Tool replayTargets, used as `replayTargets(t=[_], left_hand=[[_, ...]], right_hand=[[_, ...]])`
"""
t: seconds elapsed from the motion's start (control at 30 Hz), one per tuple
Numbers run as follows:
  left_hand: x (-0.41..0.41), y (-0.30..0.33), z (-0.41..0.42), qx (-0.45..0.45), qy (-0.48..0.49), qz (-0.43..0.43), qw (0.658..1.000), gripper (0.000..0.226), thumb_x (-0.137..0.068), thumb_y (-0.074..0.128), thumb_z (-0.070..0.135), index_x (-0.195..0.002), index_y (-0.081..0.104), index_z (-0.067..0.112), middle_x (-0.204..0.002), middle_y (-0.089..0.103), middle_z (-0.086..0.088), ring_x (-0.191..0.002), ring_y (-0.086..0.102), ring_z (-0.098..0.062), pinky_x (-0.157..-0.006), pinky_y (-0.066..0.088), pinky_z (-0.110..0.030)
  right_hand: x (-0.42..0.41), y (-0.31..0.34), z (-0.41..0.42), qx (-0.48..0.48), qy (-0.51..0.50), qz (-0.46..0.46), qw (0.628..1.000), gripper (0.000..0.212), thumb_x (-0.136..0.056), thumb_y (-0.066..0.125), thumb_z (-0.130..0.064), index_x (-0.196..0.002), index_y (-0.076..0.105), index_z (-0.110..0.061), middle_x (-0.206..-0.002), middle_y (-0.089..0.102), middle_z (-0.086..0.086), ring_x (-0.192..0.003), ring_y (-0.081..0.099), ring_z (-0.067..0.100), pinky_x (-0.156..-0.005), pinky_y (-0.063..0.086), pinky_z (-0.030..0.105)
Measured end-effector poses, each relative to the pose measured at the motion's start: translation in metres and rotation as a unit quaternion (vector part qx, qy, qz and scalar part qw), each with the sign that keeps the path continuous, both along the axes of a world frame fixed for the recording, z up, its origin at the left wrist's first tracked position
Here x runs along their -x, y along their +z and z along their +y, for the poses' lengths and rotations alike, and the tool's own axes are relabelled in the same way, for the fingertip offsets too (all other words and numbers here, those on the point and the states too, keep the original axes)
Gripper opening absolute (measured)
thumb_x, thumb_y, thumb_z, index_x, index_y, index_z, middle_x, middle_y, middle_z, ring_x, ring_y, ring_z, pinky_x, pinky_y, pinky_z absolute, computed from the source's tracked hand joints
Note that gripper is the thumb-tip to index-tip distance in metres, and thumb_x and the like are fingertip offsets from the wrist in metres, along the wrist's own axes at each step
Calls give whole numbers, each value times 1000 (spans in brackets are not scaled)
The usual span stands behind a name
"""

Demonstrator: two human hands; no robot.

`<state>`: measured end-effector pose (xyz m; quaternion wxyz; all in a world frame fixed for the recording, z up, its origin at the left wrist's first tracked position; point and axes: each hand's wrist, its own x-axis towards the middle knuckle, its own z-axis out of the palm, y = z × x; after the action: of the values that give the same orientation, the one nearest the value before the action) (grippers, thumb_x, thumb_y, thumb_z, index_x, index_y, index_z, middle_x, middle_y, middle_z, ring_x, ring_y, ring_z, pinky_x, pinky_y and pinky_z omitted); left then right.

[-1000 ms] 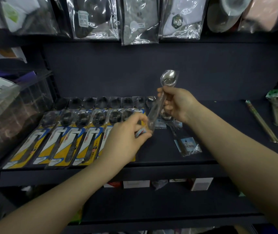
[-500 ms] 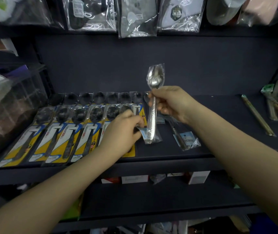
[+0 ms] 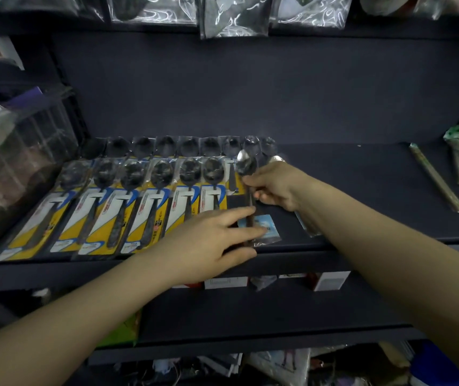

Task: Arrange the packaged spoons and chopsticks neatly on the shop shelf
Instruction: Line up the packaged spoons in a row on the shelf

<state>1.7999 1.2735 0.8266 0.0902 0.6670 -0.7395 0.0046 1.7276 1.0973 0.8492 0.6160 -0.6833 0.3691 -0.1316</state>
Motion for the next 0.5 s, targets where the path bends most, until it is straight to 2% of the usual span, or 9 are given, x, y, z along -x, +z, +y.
replayTargets(t=[0.1, 0.17, 0.23, 0.3, 0.33, 0.4, 0.5], left_hand=[[-1, -1, 2, 22, -8, 4, 1000, 42, -94, 35, 45, -135, 39, 39, -151, 27, 6, -134, 30, -12, -109, 27, -28], [-3, -1, 3, 36, -18, 10, 999, 39, -94, 38, 41, -133, 44, 36, -147, 35, 3, -132, 35, -13, -107, 34, -30], [-4, -2, 3, 49, -28, 10, 998, 38, -93, 43, 39, -129, 50, 31, -138, 44, 0, -127, 42, -16, -103, 40, -32], [-6, -3, 2, 58, -32, 18, 998, 39, -91, 45, 42, -128, 52, 30, -132, 48, 2, -121, 47, -14, -98, 43, -31], [-7, -2, 1, 52, -26, 28, 998, 43, -90, 44, 46, -131, 47, 33, -132, 46, 6, -119, 46, -10, -96, 43, -27], [-11, -3, -4, 22, 1, 36, 999, 58, -85, 35, 58, -139, 29, 39, -138, 35, 13, -122, 37, -4, -97, 35, -19], [-14, -6, -10, -24, 36, 30, 999, 74, -75, 20, 73, -142, 10, 45, -154, 6, 12, -139, 12, -8, -107, 14, -23]], right_hand=[[0, 2, 4, 68, 19, 37, 997, 25, -88, 61, -13, -65, 54, -6, -40, 55, 0, -27, 46, 2, -31, 39, 12], [1, 6, 5, 193, 45, 106, 974, 29, -87, 62, -20, -62, 58, -7, -49, 56, 3, -27, 46, 4, -32, 37, 13], [6, 15, 0, 368, 24, 173, 913, 34, -85, 63, -30, -61, 60, -7, -57, 60, 8, -42, 56, 13, -45, 44, 18], [18, 21, -10, 476, -52, 195, 856, 33, -83, 61, -31, -63, 57, -5, -70, 60, 14, -64, 58, 27, -59, 44, 27], [27, 22, -15, 489, -80, 200, 845, 33, -83, 61, -33, -68, 57, -4, -74, 60, 15, -69, 57, 30, -62, 42, 30], [42, 18, -19, 455, -82, 250, 851, 41, -83, 60, -44, -80, 60, -4, -79, 59, 12, -73, 57, 30, -63, 41, 30], [53, 6, -15, 412, -25, 312, 856, 40, -80, 62, -48, -87, 54, -10, -79, 52, 4, -73, 53, 24, -57, 38, 28]])
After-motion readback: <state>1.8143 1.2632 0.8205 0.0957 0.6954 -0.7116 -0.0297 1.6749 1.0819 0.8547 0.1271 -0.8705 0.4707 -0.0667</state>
